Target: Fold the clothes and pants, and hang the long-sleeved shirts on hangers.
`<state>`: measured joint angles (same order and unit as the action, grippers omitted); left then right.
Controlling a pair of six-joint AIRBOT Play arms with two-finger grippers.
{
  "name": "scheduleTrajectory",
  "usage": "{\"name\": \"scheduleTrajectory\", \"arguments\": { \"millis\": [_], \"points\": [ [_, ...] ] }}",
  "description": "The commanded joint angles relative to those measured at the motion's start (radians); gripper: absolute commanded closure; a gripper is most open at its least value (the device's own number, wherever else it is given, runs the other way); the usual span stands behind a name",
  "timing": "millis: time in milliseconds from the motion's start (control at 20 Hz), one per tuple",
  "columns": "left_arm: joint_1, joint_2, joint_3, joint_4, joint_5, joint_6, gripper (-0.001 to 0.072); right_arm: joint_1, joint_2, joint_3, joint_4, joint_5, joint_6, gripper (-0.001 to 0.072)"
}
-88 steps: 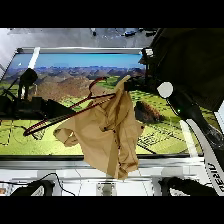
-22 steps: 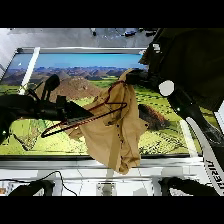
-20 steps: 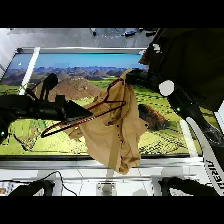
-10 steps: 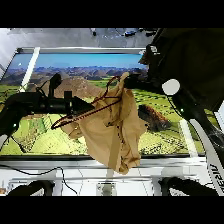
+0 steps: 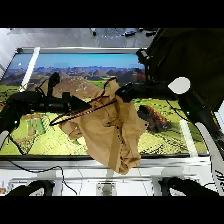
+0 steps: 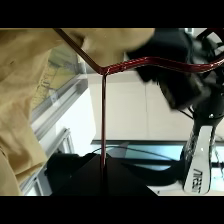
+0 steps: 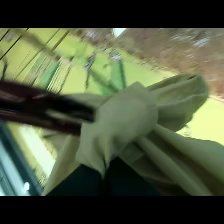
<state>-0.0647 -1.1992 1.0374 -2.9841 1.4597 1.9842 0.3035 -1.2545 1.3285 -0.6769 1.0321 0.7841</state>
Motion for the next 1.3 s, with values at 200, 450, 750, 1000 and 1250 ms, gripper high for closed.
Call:
{"name": "scheduleTrajectory", "arguments": {
  "millis": [200, 450, 750, 1000, 1250],
  "points": [
    [0.028, -0.004, 0.014, 0.000, 0.075, 0.121, 0.0676, 0.190, 0.002, 0.000, -0.155, 0.039, -0.150, 0.0639],
    [0.048, -0.004, 0.014, 0.000, 0.106, 0.214, 0.0676, 0.205, 0.004, 0.000, -0.240, 0.156, -0.285, 0.0280],
    [0.050, -0.005, 0.014, 0.000, 0.150, 0.306, 0.0676, 0.050, 0.139, 0.000, -0.412, 0.037, -0.534, 0.0281],
    [0.030, -0.018, 0.014, 0.000, 0.154, 0.310, 0.0675, -0.159, 0.078, -0.003, -0.309, -0.033, -0.662, 0.0281],
    [0.014, -0.018, 0.014, 0.000, 0.153, 0.307, 0.0675, -0.180, -0.185, -0.012, -0.283, -0.272, -0.684, 0.0282]
  ]
}}
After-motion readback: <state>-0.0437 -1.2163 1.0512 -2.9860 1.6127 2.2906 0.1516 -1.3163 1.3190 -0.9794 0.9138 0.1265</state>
